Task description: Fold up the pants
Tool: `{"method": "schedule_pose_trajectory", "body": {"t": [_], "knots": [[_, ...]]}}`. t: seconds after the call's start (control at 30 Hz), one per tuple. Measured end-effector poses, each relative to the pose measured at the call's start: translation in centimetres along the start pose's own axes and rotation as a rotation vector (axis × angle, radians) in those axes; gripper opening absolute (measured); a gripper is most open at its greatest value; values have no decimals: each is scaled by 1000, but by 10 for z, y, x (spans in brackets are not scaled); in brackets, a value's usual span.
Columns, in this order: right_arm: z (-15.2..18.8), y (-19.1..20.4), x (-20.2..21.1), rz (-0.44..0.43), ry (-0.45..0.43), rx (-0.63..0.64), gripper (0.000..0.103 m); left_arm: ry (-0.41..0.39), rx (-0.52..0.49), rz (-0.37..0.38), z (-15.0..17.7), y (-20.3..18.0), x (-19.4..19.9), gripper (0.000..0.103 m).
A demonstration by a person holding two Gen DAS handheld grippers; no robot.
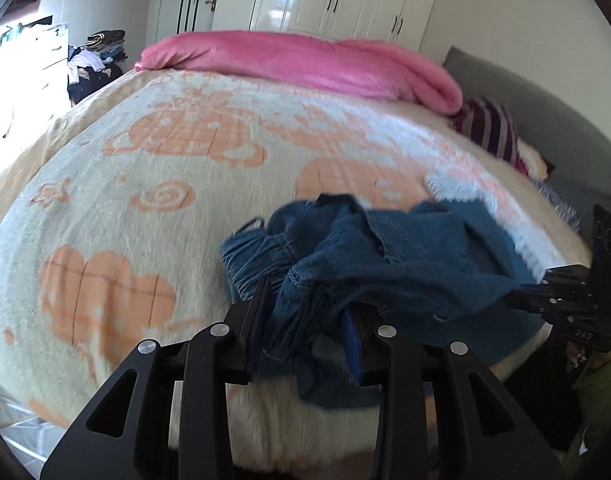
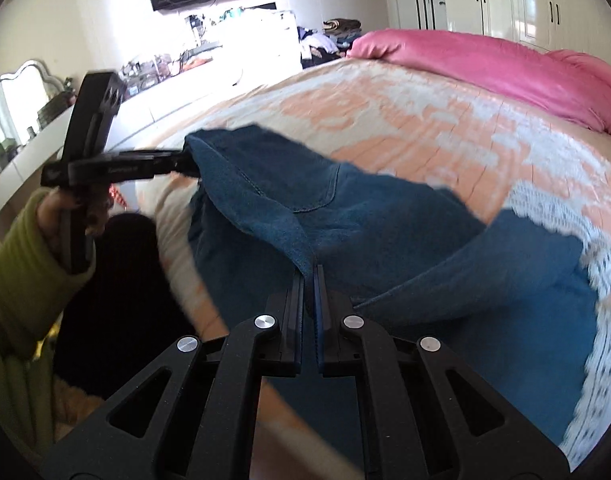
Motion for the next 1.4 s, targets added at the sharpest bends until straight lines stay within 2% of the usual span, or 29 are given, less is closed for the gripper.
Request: {"method": "schedule_pose_trajectory", "body": {"t": [0.2, 0.3, 0.4, 0.47, 0.6, 0.7, 0.8, 0.87, 0.9, 0.93, 0.97, 1.0, 1.07, 1.17, 1.23, 1.27, 1.33, 1.4], "knots": [[10, 18, 3, -33, 12, 16, 1, 26, -5, -30, 11, 6, 9, 36], [16, 24, -6, -28, 60, 57, 1, 61, -22, -75, 16, 10, 6, 47], [23, 27, -16, -44, 92, 51, 1, 93, 0, -89, 20, 19, 9, 50], [26, 30, -18, -43, 102, 55, 1, 99, 15, -100, 22, 26, 17, 56], [29, 34, -21, -71, 102, 46, 3, 33, 55, -101, 18, 35, 52, 55], [32, 34, -29, -85, 126, 38, 4, -17, 50, -33, 3, 20, 65, 55], [33, 35, -34, -90, 147, 31, 4, 0, -10, 25, -2, -10, 48, 55], [34, 34, -30, -93, 145, 19, 5, 34, -54, 34, 0, -25, 28, 55], [34, 34, -28, -98, 143, 12, 7, 58, -77, 14, 4, -30, 14, 55], [34, 33, -25, -105, 139, 2, 10, 73, -94, -25, 8, -32, 3, 55], [34, 33, -21, -113, 132, -9, 12, 86, -123, -95, 14, -31, -9, 55], [34, 34, -14, -121, 114, -17, 15, 92, -133, -118, 17, -28, -15, 55], [32, 31, -5, -127, 87, -29, 15, 107, -112, -115, 23, -18, -21, 55], [16, 24, 4, -81, 25, -34, 18, 105, -93, -90, 20, -11, -17, 55], [7, 21, 4, -72, -5, -35, 30, 104, -97, -94, 20, -11, -18, 55], [2, 21, 1, -62, -7, -27, 33, 102, -105, -100, 21, -11, -19, 55], [-6, 24, -15, -38, 23, -1, 36, 99, -111, -105, 22, -15, -19, 55], [-4, 26, -35, -22, 92, 2, 37, 98, -106, -101, 23, -16, -19, 55]]}}
Point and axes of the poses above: each gripper's, at about its wrist camera, not at the fingertips, and x roughly against the way its jaws point, y to its left, z to its underside, the point moved 1 cm from there along -x, roughly the way its jaws point, and after that the axes turned 15 degrees about x, right-handed, at the moved point
